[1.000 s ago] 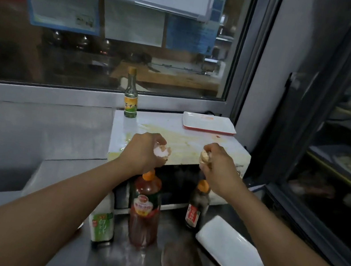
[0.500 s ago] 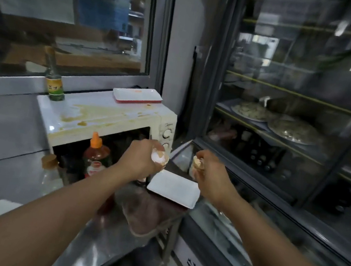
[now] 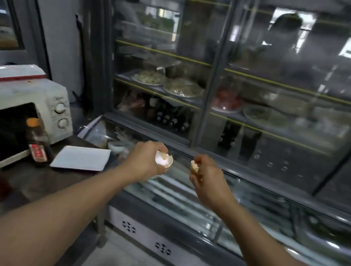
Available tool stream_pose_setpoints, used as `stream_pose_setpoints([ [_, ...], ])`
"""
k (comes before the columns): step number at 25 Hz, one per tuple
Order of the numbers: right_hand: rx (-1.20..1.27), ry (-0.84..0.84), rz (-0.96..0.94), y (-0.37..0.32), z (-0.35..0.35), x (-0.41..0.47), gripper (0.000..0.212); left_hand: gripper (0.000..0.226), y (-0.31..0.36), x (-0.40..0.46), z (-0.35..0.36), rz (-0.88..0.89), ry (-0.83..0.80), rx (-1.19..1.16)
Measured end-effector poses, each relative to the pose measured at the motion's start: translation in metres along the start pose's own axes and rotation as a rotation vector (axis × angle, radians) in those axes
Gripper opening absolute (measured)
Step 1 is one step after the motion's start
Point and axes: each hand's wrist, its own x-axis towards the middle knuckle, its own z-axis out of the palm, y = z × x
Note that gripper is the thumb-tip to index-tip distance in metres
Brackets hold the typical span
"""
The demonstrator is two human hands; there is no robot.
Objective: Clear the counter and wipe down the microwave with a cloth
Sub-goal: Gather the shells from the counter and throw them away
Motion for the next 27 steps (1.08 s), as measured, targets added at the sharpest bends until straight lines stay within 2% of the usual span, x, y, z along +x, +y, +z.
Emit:
stream_pose_setpoints([
  [4, -0.019, 0.056, 0.112, 0.059, -0.054, -0.072, 0.03, 0.049, 0.079, -0.026, 0.064, 0.056, -0.092, -0.027],
  [10, -0.082, 0.136, 0.274, 0.135, -0.146, -0.196, 0.024, 0.049, 0.203, -0.081, 0.151, 0.23, -0.197, -0.063],
  [13, -0.115, 0.193, 0.364, 0.165, -0.187, -0.253, 0.029, 0.045, 0.26, -0.106, 0.19, 0.319, -0.263, -0.097],
  [27, -0.265, 0.52, 0.954, 0.273, -0.341, -0.494, 0.034, 0.037, 0.528, -0.213, 0.367, 0.813, -0.627, -0.183],
])
